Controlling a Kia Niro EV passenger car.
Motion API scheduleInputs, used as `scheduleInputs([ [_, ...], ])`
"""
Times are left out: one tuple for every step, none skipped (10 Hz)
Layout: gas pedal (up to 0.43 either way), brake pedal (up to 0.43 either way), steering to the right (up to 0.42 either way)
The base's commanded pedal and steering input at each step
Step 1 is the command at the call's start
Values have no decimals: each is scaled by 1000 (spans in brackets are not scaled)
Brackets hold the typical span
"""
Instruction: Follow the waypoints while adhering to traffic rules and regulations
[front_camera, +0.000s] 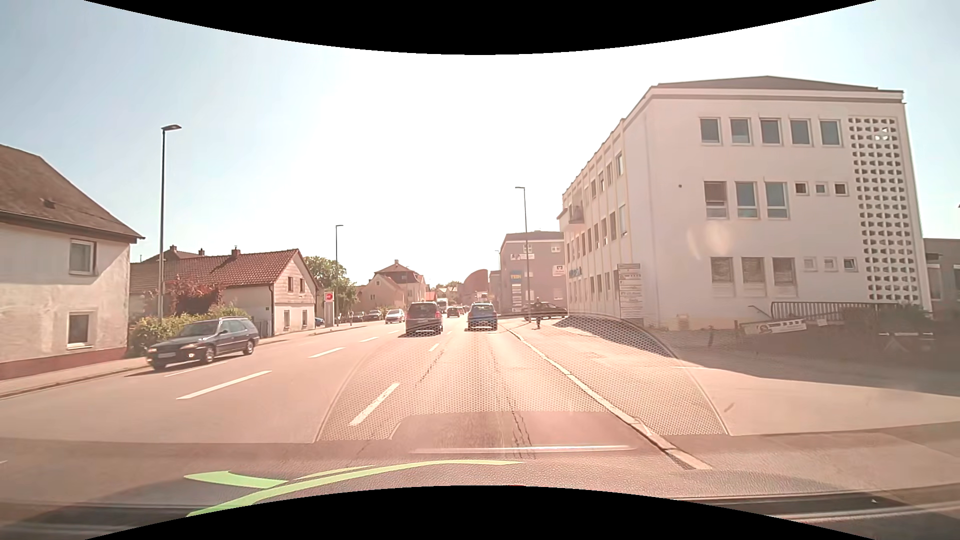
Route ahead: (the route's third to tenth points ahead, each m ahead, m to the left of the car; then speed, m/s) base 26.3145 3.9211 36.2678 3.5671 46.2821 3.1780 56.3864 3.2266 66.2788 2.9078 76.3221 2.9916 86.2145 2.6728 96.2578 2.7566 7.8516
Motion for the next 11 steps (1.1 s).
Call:
scheduleInputs([
  [39, 0, -2],
  [28, 0, -2],
  [28, 0, -2],
  [28, 0, -2],
  [28, 0, -2],
  [28, 0, -2],
  [28, 0, -2],
  [28, 0, -2],
  [28, 0, -2],
  [28, 0, -2],
  [28, 0, -2],
])
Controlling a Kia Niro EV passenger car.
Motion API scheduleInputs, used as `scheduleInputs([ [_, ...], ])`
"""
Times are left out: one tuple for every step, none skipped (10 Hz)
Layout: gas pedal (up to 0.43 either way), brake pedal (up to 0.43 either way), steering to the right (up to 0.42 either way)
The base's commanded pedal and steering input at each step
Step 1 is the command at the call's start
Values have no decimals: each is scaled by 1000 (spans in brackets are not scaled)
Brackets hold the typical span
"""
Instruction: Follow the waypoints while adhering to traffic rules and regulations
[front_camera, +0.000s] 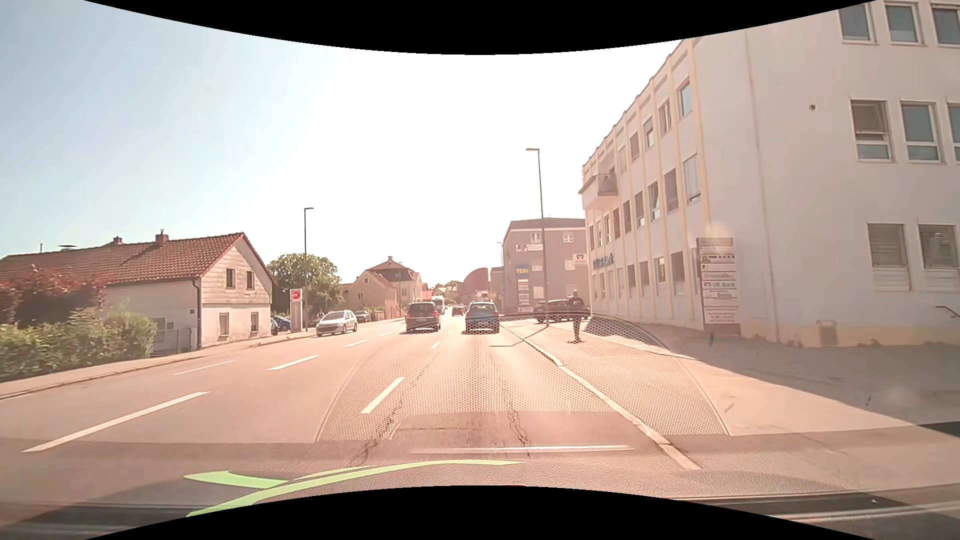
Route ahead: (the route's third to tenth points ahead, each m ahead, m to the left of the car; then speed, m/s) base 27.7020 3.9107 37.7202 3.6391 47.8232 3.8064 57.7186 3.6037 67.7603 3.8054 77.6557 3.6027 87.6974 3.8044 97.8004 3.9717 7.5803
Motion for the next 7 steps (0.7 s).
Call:
scheduleInputs([
  [28, 0, -2],
  [28, 0, -2],
  [28, 0, -2],
  [28, 0, -2],
  [28, 0, -2],
  [28, 0, -2],
  [28, 0, -2],
])
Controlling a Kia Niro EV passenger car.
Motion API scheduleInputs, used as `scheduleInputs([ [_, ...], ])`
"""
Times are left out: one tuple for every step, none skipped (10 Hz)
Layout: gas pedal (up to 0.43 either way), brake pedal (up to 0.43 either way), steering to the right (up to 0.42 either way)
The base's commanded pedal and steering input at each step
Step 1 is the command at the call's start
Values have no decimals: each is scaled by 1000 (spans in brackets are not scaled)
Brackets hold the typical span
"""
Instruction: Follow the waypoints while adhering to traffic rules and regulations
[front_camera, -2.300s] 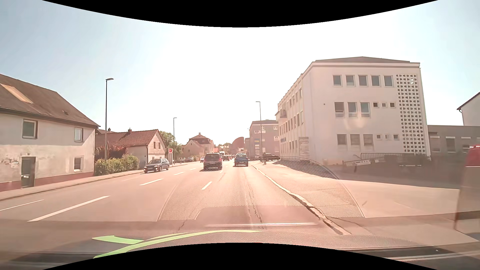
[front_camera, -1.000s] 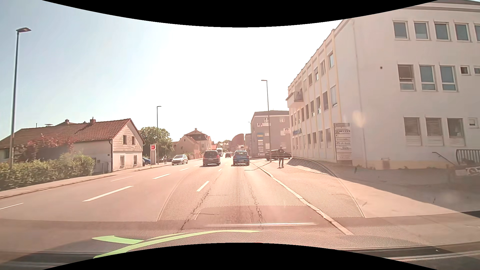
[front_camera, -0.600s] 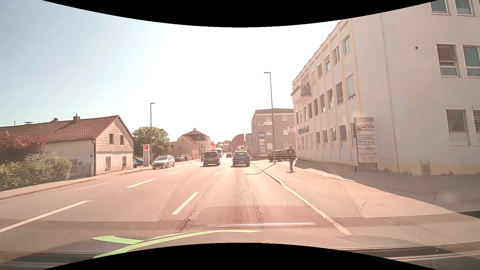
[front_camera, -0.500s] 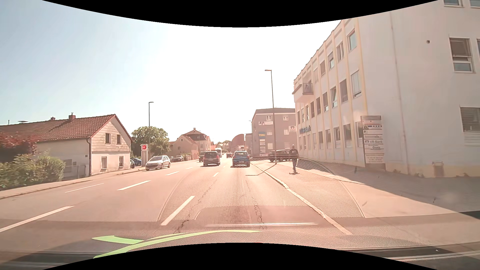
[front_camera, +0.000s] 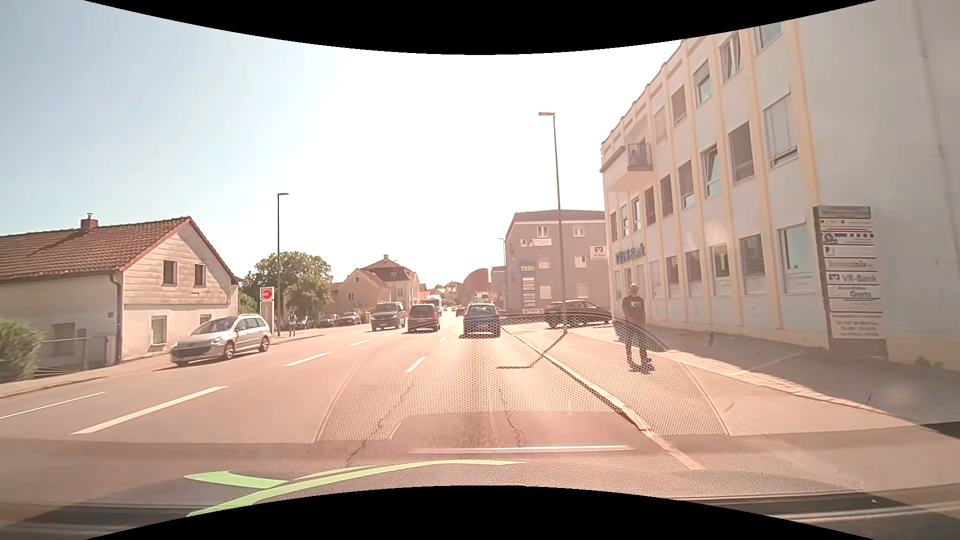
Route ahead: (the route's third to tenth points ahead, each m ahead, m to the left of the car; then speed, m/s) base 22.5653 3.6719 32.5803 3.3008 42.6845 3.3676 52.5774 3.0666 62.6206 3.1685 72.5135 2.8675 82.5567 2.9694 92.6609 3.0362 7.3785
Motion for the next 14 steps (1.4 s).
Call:
scheduleInputs([
  [28, 0, -2],
  [28, 0, -2],
  [28, 0, -2],
  [28, 0, -2],
  [28, 0, -2],
  [28, 0, -2],
  [28, 0, -2],
  [28, 0, -2],
  [39, 0, -2],
  [39, 0, -2],
  [39, 0, -2],
  [39, 0, -1],
  [39, 0, -1],
  [39, 0, -2],
])
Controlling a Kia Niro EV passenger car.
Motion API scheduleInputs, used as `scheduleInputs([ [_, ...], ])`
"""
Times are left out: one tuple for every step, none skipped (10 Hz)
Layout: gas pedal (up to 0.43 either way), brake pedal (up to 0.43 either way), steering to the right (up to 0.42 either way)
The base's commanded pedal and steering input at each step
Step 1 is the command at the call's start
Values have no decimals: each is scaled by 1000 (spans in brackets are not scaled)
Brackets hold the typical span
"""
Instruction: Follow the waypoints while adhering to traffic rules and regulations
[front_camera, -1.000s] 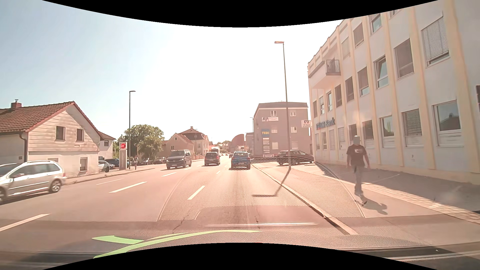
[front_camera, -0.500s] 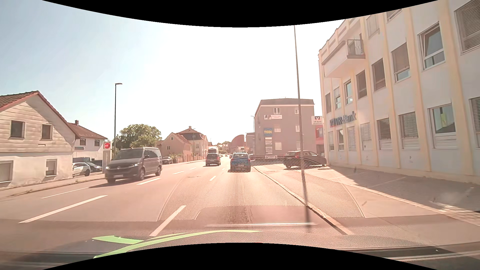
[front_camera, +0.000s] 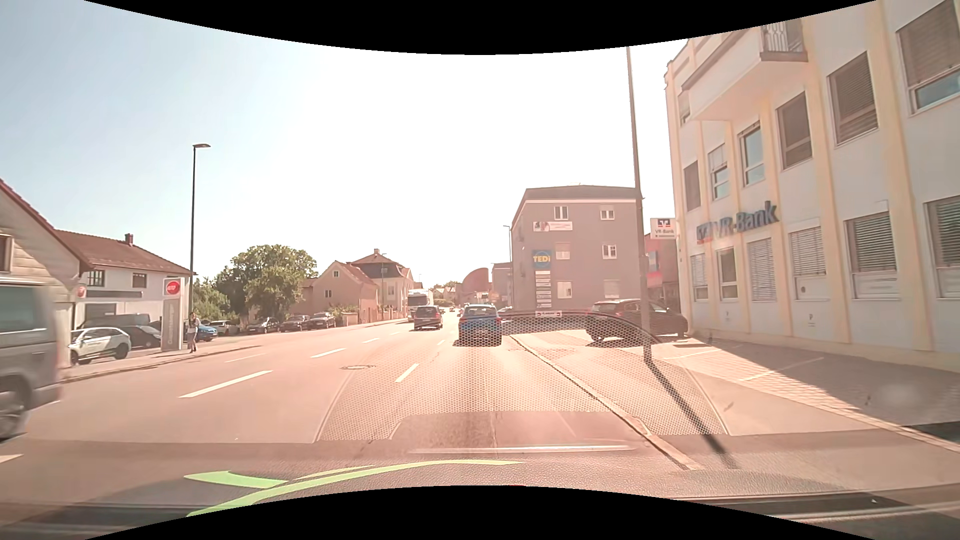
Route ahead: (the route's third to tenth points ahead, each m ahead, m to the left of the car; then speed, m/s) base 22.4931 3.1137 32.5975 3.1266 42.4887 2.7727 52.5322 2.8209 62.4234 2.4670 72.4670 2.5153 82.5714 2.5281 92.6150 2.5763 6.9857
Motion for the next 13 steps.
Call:
scheduleInputs([
  [39, 0, -2],
  [39, 0, -2],
  [28, 0, -2],
  [28, 0, -2],
  [28, 0, -2],
  [28, 0, -2],
  [20, 0, -2],
  [20, 0, -2],
  [20, 0, -2],
  [20, 0, -2],
  [20, 0, -2],
  [20, 0, -2],
  [20, 0, -2],
])
